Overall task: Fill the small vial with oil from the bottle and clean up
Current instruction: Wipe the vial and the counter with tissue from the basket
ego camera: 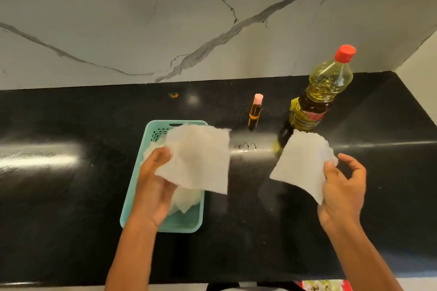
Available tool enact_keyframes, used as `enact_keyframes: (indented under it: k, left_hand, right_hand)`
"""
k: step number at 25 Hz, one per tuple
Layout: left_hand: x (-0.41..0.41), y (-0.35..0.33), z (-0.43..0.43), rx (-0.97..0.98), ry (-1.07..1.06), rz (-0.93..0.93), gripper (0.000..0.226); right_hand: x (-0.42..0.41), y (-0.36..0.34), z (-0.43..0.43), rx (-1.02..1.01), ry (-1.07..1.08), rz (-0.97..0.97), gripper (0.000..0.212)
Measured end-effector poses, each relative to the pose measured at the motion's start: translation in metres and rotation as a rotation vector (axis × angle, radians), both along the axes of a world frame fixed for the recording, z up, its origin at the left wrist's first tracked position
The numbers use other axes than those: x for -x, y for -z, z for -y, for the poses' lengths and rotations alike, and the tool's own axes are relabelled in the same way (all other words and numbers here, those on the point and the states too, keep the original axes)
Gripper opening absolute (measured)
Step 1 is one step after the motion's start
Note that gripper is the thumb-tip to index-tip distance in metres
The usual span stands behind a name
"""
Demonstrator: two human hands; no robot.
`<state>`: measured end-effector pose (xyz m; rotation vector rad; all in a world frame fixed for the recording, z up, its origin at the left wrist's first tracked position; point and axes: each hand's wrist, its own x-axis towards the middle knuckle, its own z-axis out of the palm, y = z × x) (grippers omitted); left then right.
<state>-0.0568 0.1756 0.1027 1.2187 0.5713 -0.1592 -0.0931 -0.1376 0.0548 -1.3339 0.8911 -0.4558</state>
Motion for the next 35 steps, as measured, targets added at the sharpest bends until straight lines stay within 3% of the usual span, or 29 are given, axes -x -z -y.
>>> enact_keyframes:
  k: [3, 7, 11, 13, 14, 16, 17, 18, 20, 21, 23, 24, 27, 29, 32, 35]
  left_hand:
    - [-0.004, 0.016, -0.030, -0.699, 0.044, -0.024, 0.021]
    - [0.001, 0.040, -0.054, -1.099, 0.096, -0.106, 0.020]
    - [0.007, 0.037, -0.035, -1.332, 0.200, -0.182, 0.020]
    - [0.012, 0.019, -0.025, -1.503, 0.273, -0.269, 0.039]
    - [0.015, 0.011, -0.021, -1.623, 0.240, -0.234, 0.046]
    - [0.023, -0.009, 0.002, -1.758, 0.107, 0.109, 0.043]
    - [0.027, -0.016, 0.023, -1.677, 0.118, 0.344, 0.040]
    - [0.029, -0.018, 0.049, -1.470, 0.223, 0.500, 0.040]
    - [0.032, -0.017, 0.107, -0.952, 0.521, 0.519, 0.048]
    - [0.036, -0.012, 0.131, -0.786, 0.587, 0.495, 0.046]
    - [0.041, 0.005, 0.162, -0.597, 0.459, 0.454, 0.033]
    - [0.043, 0.012, 0.169, -0.508, 0.356, 0.416, 0.027]
    - [0.049, 0.028, 0.174, -0.289, 0.109, 0.253, 0.019]
    - [0.049, 0.035, 0.175, -0.111, 0.038, 0.053, 0.014]
    - [0.057, 0.034, 0.181, 0.161, 0.155, -0.168, 0.016]
    - [0.063, 0.029, 0.184, -0.083, 0.461, -0.212, 0.029]
  right_hand:
    - [0.010, 0.012, 0.012, 0.087, -0.073, -0.044, 0.018]
    - [0.015, 0.029, 0.018, -0.009, -0.214, -0.142, 0.013]
    - [0.008, 0.032, 0.014, 0.390, -0.418, -0.265, 0.046]
    - [0.002, 0.023, 0.010, 0.484, -0.494, -0.220, 0.041]
    - [0.000, 0.017, 0.008, 0.474, -0.523, -0.195, 0.035]
    - [-0.003, 0.001, 0.005, 0.301, -0.572, -0.119, 0.027]
    - [-0.004, -0.009, 0.003, 0.129, -0.595, -0.052, 0.027]
    - [-0.004, -0.020, 0.001, -0.080, -0.615, 0.013, 0.029]
    - [-0.005, -0.036, -0.006, -0.466, -0.652, 0.103, 0.033]
    - [-0.004, -0.039, -0.010, -0.596, -0.653, 0.134, 0.031]
    - [0.000, -0.040, -0.020, -0.646, -0.612, 0.152, 0.023]
    - [0.004, -0.037, -0.024, -0.511, -0.605, 0.141, 0.020]
    - [0.020, -0.027, -0.023, 0.173, -0.679, 0.096, 0.023]
    - [0.029, -0.015, -0.019, 0.451, -0.817, 0.112, 0.033]
    - [0.040, 0.002, -0.013, 0.722, -0.911, 0.159, 0.052]
    - [0.040, 0.014, -0.001, 0.722, -0.706, 0.168, 0.052]
